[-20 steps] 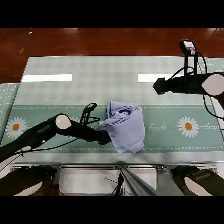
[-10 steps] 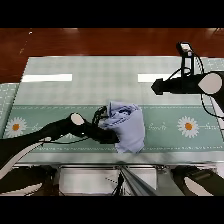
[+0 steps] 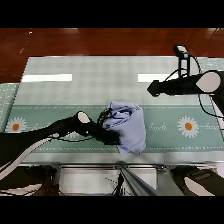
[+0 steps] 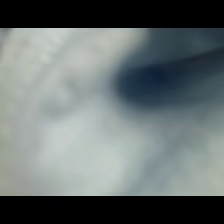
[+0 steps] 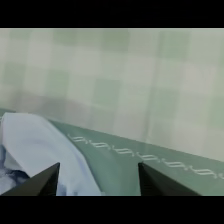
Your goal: Fold the shirts.
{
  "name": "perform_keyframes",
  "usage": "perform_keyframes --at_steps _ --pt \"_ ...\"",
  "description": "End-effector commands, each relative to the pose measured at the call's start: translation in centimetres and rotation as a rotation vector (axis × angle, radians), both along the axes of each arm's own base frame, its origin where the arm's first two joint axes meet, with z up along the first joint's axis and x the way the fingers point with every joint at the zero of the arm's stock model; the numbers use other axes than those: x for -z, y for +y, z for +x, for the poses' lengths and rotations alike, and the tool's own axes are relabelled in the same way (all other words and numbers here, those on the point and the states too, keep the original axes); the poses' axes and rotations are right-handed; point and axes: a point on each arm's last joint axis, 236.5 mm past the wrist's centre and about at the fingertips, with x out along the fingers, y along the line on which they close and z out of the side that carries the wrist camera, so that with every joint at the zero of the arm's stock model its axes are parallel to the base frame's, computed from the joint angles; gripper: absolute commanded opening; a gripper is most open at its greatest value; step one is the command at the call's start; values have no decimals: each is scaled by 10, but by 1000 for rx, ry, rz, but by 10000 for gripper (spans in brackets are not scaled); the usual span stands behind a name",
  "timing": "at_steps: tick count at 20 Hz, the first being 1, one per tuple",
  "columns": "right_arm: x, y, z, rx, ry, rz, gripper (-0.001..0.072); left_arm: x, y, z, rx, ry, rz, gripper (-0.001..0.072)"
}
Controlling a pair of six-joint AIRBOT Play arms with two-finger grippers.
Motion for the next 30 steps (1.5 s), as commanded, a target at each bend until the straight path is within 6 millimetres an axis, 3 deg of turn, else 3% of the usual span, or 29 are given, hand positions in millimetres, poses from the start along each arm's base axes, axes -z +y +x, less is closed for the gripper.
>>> perform_keyframes --at_steps 1,3,6,8,10,11,12,13,15,18,20,22,26,28,30 --pt "28 45 -20 -142 134 108 602 -6 -1 -10 44 23 -26 17" --pt "57 66 -39 -268 226 101 602 -7 -1 -12 48 28 -28 18" --pt "82 92 -73 -465 305 87 602 -7 -1 -13 53 33 -30 17" --pt "90 96 -73 -502 278 39 599 -7 -1 -13 58 27 -33 18" --pt "94 99 -58 -464 220 4 540 -7 -1 -13 62 23 -35 18" --pt "94 99 -48 -443 182 -9 379 -8 -1 -13 62 21 -36 18" --pt "92 100 -41 -431 150 -13 157 -10 -1 -12 69 10 -42 18" --pt "89 99 -36 -424 134 -16 22 -14 -2 -11 68 0 -50 17" --pt "71 97 -23 -425 88 -24 20 -36 -5 -7 69 -50 -90 16" --pt "7 76 13 -390 -108 -100 20 -102 -8 4 54 -202 -208 15" --pt "-51 50 30 -319 -247 -143 20 -167 4 17 5 -349 -312 15" --pt "-110 19 34 -215 -374 -158 20 -237 31 33 -83 -534 -413 16" --pt "-210 -26 2 -21 -576 -71 20 -382 126 57 -446 -928 -534 15" --pt "-251 -34 -24 27 -670 -13 20 -439 171 50 -610 -1115 -539 15" --pt "-282 -40 -50 75 -737 57 20 -478 195 37 -696 -1266 -507 15"
